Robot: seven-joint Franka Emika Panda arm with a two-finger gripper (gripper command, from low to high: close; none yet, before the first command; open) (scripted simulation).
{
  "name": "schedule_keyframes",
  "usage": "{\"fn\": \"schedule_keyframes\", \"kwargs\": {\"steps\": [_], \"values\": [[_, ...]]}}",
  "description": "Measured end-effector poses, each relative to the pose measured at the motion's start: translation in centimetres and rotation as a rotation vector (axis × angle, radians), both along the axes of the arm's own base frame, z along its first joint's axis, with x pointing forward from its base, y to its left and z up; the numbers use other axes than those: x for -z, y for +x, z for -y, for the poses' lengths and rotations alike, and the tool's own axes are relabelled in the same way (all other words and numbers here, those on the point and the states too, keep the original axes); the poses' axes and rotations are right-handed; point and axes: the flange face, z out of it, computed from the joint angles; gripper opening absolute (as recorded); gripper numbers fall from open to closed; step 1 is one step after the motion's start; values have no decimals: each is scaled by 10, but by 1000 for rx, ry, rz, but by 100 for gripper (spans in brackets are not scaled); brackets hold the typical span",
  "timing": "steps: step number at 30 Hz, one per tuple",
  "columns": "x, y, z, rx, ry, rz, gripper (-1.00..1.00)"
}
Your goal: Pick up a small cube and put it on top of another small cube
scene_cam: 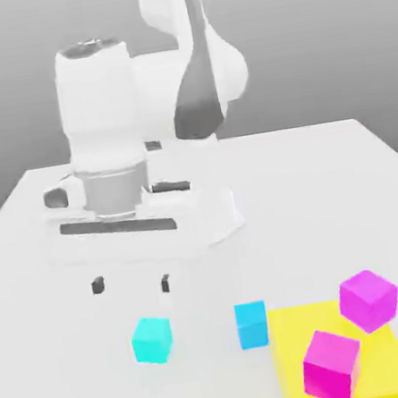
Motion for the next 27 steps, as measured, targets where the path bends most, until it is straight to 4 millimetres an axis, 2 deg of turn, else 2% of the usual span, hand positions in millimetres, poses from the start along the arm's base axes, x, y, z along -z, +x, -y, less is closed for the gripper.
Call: {"fn": "schedule_keyframes", "kwargs": {"steps": [2, 8, 9, 16, 23, 27], "values": [[31, -18, 2, 14, 13, -47, 0], [88, -23, 1, 13, 15, -63, 0], [96, -23, 0, 13, 15, -64, -100], [97, -24, 0, 14, 16, -64, -100], [41, -23, 0, 13, 17, -63, -100], [18, 16, -29, -197, 10, -65, -100]]}}
